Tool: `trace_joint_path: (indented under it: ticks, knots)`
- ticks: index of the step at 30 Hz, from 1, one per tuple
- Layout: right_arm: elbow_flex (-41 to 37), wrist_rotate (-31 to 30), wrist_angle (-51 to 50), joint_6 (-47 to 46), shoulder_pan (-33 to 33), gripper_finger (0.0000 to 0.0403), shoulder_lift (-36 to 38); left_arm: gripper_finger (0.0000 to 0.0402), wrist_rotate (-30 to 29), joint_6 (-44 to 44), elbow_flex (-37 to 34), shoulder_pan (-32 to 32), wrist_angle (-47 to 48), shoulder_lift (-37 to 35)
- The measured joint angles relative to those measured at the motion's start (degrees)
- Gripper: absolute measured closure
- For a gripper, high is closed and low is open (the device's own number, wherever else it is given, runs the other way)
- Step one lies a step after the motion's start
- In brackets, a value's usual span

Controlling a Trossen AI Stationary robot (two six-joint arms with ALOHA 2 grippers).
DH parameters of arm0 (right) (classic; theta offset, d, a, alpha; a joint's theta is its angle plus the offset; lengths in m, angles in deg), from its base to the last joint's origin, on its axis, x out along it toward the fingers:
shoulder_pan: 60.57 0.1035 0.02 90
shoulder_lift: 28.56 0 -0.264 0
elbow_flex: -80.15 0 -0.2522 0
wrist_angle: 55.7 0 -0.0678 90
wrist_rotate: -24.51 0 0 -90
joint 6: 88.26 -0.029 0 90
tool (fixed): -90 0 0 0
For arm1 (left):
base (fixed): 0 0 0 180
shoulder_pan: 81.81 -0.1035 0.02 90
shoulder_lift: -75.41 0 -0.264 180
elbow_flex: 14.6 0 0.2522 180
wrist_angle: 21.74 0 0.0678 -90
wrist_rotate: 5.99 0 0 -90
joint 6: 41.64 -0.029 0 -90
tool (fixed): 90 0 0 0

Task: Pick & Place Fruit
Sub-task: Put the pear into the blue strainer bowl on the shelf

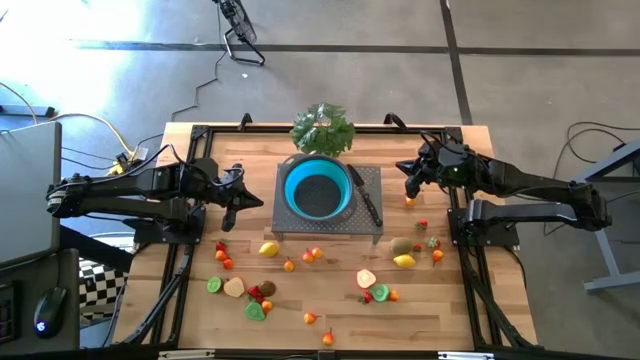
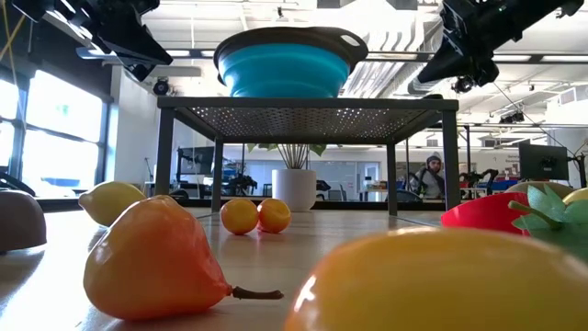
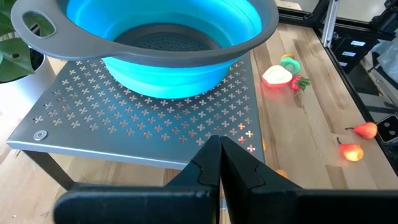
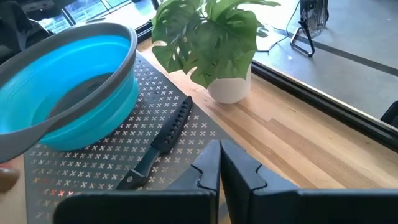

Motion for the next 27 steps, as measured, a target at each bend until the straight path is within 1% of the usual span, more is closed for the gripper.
trace_joint_path:
  ticks: [7, 9, 11, 15, 19, 22, 27]
  knots:
    - [0.0, 0.2, 3.4, 0.3, 0.0, 0.0398, 0.0, 0.0402, 0.0, 0.0, 0.0, 0.0, -0.1, 0.0]
    - [0.0, 0.9, 4.7, 3.3, 0.0, 0.0398, 0.0, 0.0402, 0.0, 0.0, 0.0, 0.0, -0.1, 0.0]
    - [0.0, 1.9, 5.6, 8.4, 0.0, 0.0398, 0.0, 0.0402, 0.0, 0.0, 0.0, 0.0, -0.1, 0.0]
    - [0.0, 5.8, 7.4, 13.4, 0.0, 0.0398, 0.0, 0.0402, -0.1, 0.0, 0.0, 0.0, 0.2, 0.0]
    - [0.0, 10.6, 9.2, 14.7, 0.0, 0.0398, 0.0, 0.0402, -0.1, 0.0, 0.0, 0.0, 0.2, 0.0]
    - [0.0, 10.2, 9.8, 14.3, 0.0, 0.0399, 0.0, 0.0402, -0.3, 0.0, 0.0, 0.0, 0.2, 0.0]
    - [0.0, 6.0, 9.5, 11.6, 0.0, 0.04, 0.0, 0.0402, -0.3, 0.0, 0.0, 0.0, 0.2, 0.0]
